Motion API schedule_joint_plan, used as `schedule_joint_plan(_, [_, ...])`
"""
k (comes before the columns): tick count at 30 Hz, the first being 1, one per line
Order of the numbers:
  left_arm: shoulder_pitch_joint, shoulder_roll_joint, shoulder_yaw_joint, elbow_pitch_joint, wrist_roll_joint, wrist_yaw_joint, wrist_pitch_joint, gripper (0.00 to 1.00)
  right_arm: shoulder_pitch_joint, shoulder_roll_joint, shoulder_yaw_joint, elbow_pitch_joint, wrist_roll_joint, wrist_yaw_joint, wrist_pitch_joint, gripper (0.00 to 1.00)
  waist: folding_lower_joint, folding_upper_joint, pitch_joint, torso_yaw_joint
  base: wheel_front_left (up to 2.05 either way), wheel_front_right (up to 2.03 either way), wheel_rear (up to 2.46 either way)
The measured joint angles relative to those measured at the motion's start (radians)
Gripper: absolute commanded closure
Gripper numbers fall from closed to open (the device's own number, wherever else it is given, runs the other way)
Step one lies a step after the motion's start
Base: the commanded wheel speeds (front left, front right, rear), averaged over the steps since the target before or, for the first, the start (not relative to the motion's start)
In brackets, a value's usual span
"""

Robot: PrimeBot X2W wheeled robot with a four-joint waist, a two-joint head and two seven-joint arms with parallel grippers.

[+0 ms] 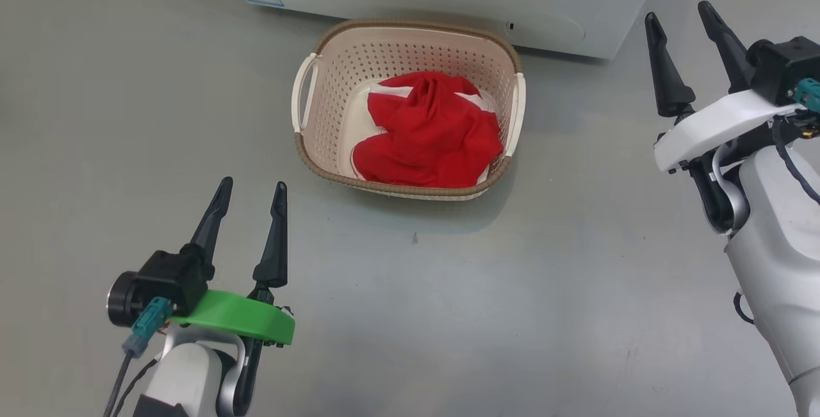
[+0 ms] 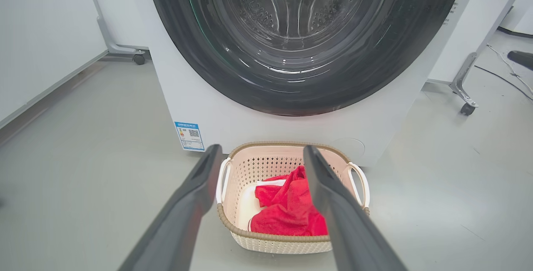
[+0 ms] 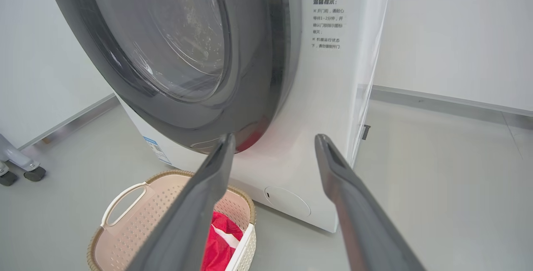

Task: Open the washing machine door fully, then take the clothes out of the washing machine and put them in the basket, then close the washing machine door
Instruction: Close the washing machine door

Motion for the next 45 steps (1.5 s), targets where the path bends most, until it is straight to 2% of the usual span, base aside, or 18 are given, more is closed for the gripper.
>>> schedule_joint_plan(10, [0.048, 0.001, 0.041, 0.019, 0.055, -0.014, 0.000, 0.00, 0.182, 0.036, -0.071, -0.083, 0.000, -0.015, 0.000, 0.00, -0.0001, 0.0000, -0.095, -0.090, 0.00, 0.00, 0.00])
schedule_joint_plan(26, [0.124, 0.003, 0.100, 0.028, 0.099, -0.029, 0.000, 0.00, 0.397, 0.103, -0.133, -0.191, -0.030, -0.017, 0.000, 0.00, -0.0001, 0.0000, -0.218, -0.193, 0.00, 0.00, 0.00])
schedule_joint_plan(45, [0.184, 0.005, 0.142, 0.023, 0.117, -0.035, 0.000, 0.00, 0.544, 0.141, -0.220, -0.274, -0.093, -0.042, 0.000, 0.00, -0.0001, 0.0000, -0.308, -0.253, 0.00, 0.00, 0.00])
